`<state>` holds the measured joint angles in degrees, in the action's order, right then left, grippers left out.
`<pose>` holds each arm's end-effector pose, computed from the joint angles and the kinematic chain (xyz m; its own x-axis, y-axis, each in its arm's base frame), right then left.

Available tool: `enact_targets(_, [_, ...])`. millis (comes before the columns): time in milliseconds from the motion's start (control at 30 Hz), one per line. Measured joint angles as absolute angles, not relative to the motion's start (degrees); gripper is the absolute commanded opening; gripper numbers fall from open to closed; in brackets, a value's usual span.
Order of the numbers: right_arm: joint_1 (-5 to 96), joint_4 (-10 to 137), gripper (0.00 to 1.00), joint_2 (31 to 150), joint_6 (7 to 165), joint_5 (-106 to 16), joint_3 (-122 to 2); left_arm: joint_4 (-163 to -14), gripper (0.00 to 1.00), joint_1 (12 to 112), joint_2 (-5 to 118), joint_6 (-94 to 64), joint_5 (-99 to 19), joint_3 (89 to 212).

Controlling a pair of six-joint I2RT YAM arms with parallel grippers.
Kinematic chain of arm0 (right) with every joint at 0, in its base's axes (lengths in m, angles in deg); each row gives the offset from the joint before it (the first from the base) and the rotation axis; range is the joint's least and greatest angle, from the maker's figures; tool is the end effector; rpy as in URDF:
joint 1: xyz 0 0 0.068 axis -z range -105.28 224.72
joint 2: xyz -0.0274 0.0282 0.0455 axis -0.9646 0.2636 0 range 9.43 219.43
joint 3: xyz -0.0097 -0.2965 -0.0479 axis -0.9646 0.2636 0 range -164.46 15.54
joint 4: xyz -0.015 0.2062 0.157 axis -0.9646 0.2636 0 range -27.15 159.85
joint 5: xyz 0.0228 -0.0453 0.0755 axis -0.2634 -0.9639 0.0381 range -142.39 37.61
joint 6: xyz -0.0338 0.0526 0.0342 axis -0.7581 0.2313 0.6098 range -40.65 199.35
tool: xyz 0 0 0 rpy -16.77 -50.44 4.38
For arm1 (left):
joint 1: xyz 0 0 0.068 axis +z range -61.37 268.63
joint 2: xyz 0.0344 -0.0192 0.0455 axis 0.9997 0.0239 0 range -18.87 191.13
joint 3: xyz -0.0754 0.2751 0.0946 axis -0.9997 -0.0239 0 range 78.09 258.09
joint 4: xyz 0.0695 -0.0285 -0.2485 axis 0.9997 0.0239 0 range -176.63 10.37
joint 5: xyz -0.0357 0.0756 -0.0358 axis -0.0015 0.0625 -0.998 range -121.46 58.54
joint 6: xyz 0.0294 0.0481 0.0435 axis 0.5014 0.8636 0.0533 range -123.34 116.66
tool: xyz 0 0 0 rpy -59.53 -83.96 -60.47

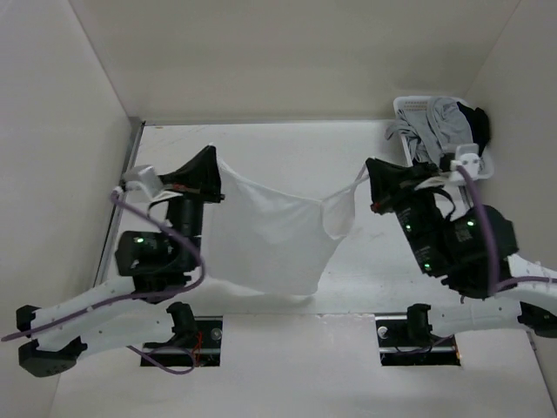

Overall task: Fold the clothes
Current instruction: Flatten the tank top out

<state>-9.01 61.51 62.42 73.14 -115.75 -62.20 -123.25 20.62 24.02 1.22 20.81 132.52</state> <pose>0.0663 0.1231 0.5475 0.0864 0.3429 -0.9354 -0.3508 0.8893 0.2935 0.0823 -0.0800 0.5020 0.3075 -0.6316 -0.7117 0.3466 0.7709 -0.5344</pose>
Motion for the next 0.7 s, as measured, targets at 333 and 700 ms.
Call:
enact_targets(333, [34.6, 65.3, 0.00, 78.0, 95.2, -84.6, -51.9, -112.3, 0.01, 47.5, 47.1, -17.3, 17.6, 119.1])
enact_targets(700, [55.5, 71.2, 0.31, 125.2, 104.2, -62.4, -85.9, -104.7, 0.32, 66.2, 88.7, -30.7, 2.3, 154.5])
